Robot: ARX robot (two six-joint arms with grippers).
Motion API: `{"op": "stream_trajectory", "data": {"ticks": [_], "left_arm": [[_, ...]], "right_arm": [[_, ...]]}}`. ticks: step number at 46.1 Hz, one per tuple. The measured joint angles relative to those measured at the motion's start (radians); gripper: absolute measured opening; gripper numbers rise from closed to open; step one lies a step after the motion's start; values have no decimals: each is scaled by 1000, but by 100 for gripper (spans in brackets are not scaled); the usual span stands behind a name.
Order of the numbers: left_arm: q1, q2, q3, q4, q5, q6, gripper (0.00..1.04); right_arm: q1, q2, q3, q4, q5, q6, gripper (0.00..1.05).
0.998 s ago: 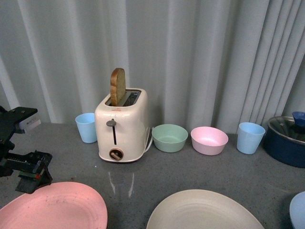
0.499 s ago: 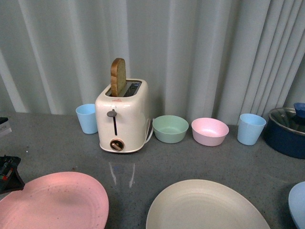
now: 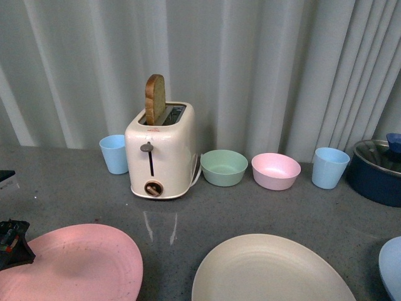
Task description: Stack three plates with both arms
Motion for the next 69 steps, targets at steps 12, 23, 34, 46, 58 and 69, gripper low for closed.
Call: {"op": "stream_trajectory", "data": {"ticks": [12, 23, 34, 46, 58, 69], "left_arm": [[5, 60, 2, 31, 0, 15, 98], [6, 80, 2, 43, 2, 19, 98], [6, 87, 2, 51, 7, 21, 61], [8, 88, 8, 46, 34, 8, 16], [20, 87, 48, -8, 81, -13, 5], [32, 63, 78, -74, 105, -19, 4]], "right_arm": [[0, 0, 0, 0, 0, 0, 97], [0, 0, 0, 0, 0, 0, 97], [0, 0, 0, 0, 0, 0, 97], [0, 0, 0, 0, 0, 0, 97], [0, 0, 0, 0, 0, 0, 97], [0, 0, 0, 0, 0, 0, 97]]}}
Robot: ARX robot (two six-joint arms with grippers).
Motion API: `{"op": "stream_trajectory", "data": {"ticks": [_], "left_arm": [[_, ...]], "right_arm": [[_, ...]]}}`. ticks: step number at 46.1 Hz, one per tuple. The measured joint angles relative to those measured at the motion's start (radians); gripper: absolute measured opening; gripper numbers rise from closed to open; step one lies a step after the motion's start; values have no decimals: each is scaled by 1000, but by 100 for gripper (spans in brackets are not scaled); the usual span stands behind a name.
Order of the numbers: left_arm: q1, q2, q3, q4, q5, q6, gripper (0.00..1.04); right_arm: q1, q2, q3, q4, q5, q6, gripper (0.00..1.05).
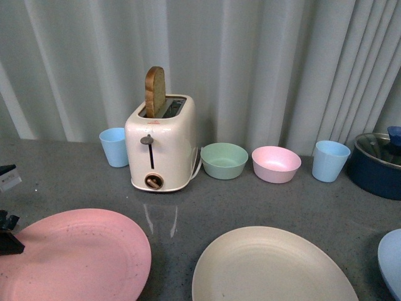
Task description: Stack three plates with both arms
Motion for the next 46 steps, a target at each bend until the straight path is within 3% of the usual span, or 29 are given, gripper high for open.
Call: {"op": "stream_trajectory", "data": {"ticks": [28, 35, 46], "left_arm": [[14, -177, 140, -213, 49, 6, 4], [-46, -252, 103, -235, 58, 5, 4], [-243, -335, -1, -214, 97, -28, 4]], "right_arm": [[0, 0, 0, 0, 0, 0, 97], [0, 0, 0, 0, 0, 0, 97], [0, 0, 0, 0, 0, 0, 97]]}}
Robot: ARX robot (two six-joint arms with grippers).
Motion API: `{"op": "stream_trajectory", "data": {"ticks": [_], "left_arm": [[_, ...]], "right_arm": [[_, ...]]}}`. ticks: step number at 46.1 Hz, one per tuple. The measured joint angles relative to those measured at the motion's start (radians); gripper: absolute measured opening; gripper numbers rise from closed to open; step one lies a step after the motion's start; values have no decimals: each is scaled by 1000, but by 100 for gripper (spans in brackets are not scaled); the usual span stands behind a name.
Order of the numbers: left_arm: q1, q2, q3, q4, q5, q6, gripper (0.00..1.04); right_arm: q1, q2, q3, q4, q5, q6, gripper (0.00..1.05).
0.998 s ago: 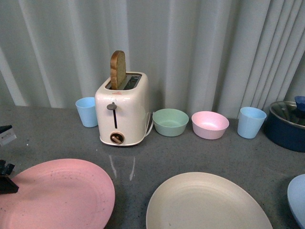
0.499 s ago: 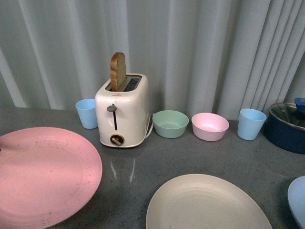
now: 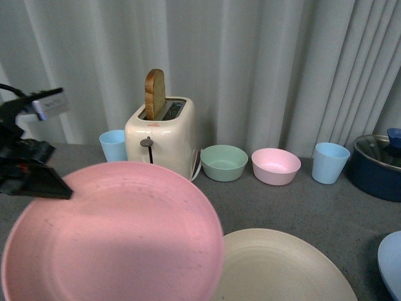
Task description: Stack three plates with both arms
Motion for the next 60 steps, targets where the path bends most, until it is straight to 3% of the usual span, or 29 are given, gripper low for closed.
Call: {"op": "stream_trajectory", "data": {"ticks": [7, 21, 43, 60], "left_arm": [[-156, 6, -34, 54, -16, -75, 4], [-315, 97, 3, 112, -47, -201, 4], [-419, 283, 167, 163, -104, -352, 4], [-437, 344, 206, 204, -141, -380, 4]], "right_arm": [[0, 0, 0, 0, 0, 0, 97], [0, 0, 0, 0, 0, 0, 97], [0, 0, 0, 0, 0, 0, 97], [0, 0, 0, 0, 0, 0, 97]]}}
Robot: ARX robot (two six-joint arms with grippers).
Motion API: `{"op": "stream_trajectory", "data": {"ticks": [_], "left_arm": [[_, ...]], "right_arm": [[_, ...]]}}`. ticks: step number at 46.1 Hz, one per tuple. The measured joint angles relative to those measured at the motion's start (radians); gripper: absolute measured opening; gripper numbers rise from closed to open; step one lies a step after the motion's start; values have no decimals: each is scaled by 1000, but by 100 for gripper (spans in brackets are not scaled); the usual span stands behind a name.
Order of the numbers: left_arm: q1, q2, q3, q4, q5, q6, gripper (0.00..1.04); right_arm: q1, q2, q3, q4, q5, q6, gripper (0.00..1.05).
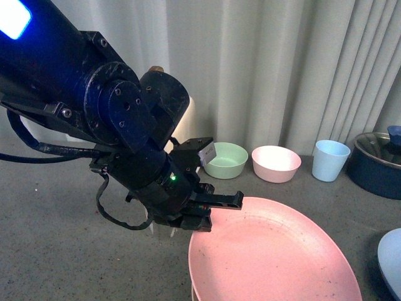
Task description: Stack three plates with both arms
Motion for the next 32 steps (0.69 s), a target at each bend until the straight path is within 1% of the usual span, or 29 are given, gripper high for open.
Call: {"op": "stream_trajectory", "data": {"ticks": [19, 23, 27, 31, 32], "left_arm": [[-1, 27, 1, 8, -21, 2, 5], [-2, 27, 3, 6, -17, -2, 22], [-1, 27, 6, 5, -10, -8, 42], [1, 26, 8, 5, -9, -11, 56], [2, 24, 8, 5, -9, -11, 58]], "right_arm": [[0, 0, 0, 0, 0, 0, 97], [0, 0, 0, 0, 0, 0, 97], [0, 0, 0, 0, 0, 0, 97], [0, 0, 0, 0, 0, 0, 97], [0, 0, 0, 0, 0, 0, 97]]}}
